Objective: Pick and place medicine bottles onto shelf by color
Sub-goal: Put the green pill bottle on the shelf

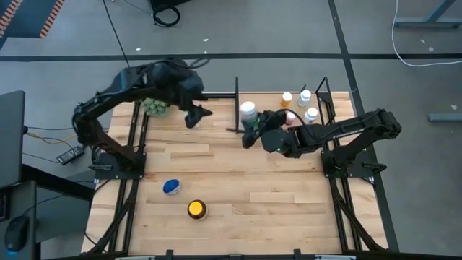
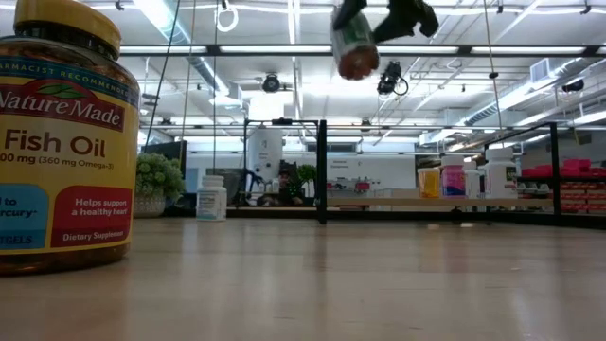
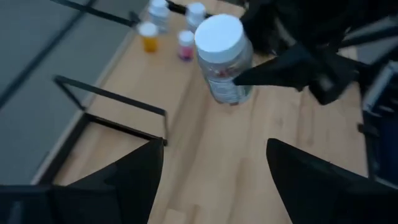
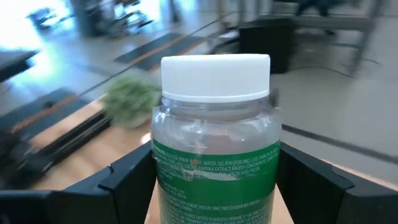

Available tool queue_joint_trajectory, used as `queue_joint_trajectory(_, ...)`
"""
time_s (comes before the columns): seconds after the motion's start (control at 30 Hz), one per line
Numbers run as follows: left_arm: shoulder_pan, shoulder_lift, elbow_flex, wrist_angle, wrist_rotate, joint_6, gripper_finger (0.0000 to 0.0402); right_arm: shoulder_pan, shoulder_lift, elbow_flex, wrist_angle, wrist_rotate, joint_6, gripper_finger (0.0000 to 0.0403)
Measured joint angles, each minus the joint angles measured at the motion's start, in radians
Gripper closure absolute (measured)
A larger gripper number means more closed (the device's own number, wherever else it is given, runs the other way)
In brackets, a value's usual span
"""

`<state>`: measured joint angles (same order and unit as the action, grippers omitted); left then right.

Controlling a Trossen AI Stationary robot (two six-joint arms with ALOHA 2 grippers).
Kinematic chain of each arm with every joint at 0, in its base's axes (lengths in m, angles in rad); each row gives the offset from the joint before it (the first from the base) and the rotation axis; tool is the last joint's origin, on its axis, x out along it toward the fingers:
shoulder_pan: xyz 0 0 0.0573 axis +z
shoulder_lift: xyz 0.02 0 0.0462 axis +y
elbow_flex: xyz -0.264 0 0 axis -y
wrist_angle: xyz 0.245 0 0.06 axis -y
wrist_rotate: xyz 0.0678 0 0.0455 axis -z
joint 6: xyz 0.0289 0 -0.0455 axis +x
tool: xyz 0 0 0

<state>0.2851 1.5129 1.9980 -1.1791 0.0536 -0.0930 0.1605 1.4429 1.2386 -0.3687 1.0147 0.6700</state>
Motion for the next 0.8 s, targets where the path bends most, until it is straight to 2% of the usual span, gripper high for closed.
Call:
queue_joint_trajectory(0.13, 0.012, -0.043, 0.000, -0.002, -0.048, -0.001, 0.0113, -0.039, 0.000, -0.082, 0.012, 0.029, 0.136, 0.0106)
queue_joint_trajectory(0.23, 0.020, -0.074, 0.000, -0.002, -0.054, -0.001, 0.0113, -0.068, 0.001, -0.153, 0.085, 0.032, 0.171, 0.0106)
queue_joint_trajectory(0.47, 0.022, -0.122, 0.000, -0.009, -0.054, 0.000, 0.0113, -0.163, 0.001, -0.285, 0.357, 0.032, -0.004, 0.0105)
queue_joint_trajectory(0.8, 0.021, -0.149, 0.000, -0.059, -0.054, -0.001, 0.0113, -0.320, 0.024, -0.400, 0.550, -0.113, -0.068, 0.0104)
